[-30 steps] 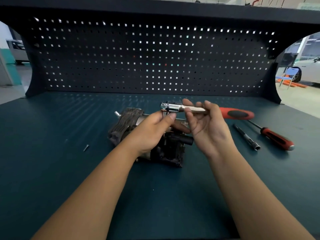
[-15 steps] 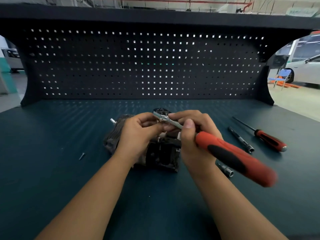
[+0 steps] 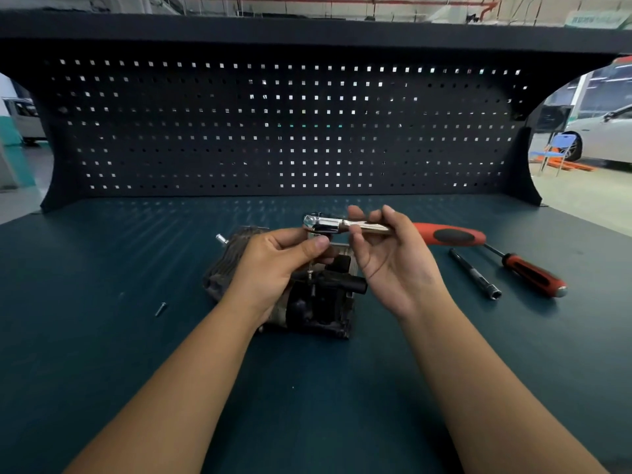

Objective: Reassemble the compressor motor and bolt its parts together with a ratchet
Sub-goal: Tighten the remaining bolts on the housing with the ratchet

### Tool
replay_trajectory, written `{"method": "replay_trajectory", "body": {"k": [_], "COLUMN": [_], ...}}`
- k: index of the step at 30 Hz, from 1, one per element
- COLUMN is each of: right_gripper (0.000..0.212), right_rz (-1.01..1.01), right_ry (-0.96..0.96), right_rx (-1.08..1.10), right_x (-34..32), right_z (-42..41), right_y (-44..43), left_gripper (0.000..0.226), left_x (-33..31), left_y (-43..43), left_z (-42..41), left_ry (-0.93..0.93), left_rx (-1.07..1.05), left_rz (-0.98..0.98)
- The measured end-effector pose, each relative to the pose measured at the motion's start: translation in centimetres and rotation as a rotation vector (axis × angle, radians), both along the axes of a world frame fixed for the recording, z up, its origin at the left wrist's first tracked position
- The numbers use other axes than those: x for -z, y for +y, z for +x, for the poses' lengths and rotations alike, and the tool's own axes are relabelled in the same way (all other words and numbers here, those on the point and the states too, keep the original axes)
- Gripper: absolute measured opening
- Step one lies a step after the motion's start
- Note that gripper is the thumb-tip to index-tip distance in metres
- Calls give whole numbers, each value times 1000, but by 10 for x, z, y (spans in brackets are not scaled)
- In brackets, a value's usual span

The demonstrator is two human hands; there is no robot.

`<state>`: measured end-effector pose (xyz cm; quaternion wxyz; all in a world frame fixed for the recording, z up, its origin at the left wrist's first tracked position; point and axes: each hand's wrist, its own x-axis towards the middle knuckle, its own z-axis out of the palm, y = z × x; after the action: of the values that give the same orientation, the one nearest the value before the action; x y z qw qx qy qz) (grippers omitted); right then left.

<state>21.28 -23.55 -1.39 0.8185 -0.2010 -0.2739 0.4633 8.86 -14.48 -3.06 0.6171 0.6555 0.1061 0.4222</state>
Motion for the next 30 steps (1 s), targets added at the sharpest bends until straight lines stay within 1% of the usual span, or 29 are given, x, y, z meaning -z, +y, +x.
{"method": "replay_trajectory", "body": {"k": [2, 4, 7, 9, 11, 12, 13, 14, 15, 16, 17, 18, 19, 21, 22, 24, 26, 27, 28, 29, 30], "right_gripper": [39, 33, 31, 29, 26, 27, 30, 31, 32, 32, 30, 24, 17, 15, 19, 26, 30, 31, 33, 37, 42], "right_rz": [62, 122, 165, 200, 231, 281, 326, 318, 239, 122, 56, 91, 169, 277, 273, 202, 174, 171, 180, 180, 190], "right_ry": [-150, -288, -535, -778, -1086, -1200, -1262, -1286, -1272, -1220, -1108, -929, -706, -225, -9, 367, 663, 727, 725, 663, 559], "right_rx": [121, 295, 561, 811, 1109, 1231, 1301, 1314, 1266, 1162, 1020, 891, 801, 630, 521, 306, 149, 120, 126, 172, 226], "right_x": [0, 1, 8, 12, 13, 13, 12, 10, 7, 4, 3, 3, 2, -4, -7, -13, -16, -15, -13, -12, -11], "right_z": [-6, -17, -34, -43, -47, -50, -53, -55, -57, -58, -60, -61, -60, -55, -48, -32, -17, -13, -12, -13, -16], "right_y": [0, 1, 0, -1, 1, 4, 6, 6, 5, 3, 0, -2, -4, -6, -4, 3, 9, 13, 15, 17, 19], "left_gripper": [20, 19, 19, 18, 17, 16, 13, 12, 15, 20, 25, 28, 28, 23, 18, 12, 13, 15, 17, 18, 18], "left_x": [-1, -1, -1, -1, -1, -1, -1, -1, -1, -1, 0, 1, 2, 4, 4, 3, 4, 4, 4, 4, 3], "left_y": [0, 2, 6, 8, 10, 10, 10, 11, 11, 12, 14, 15, 15, 15, 14, 13, 13, 13, 12, 13, 12], "left_z": [-2, -5, -7, -8, -10, -10, -10, -10, -9, -9, -8, -7, -7, -5, -5, -5, -4, -4, -4, -4, -5], "left_ry": [-10, -18, -11, 12, 34, 37, 34, 28, 22, 21, 21, 25, 29, 35, 32, 18, 7, 7, 11, 13, 19], "left_rx": [13, 25, 34, 33, 19, 7, -4, -9, -13, -12, -4, 5, 10, 8, 7, 8, 17, 20, 23, 22, 21], "left_rz": [5, 19, 30, 33, 42, 50, 56, 55, 51, 42, 32, 24, 21, 29, 32, 35, 37, 43, 47, 55, 62]}}
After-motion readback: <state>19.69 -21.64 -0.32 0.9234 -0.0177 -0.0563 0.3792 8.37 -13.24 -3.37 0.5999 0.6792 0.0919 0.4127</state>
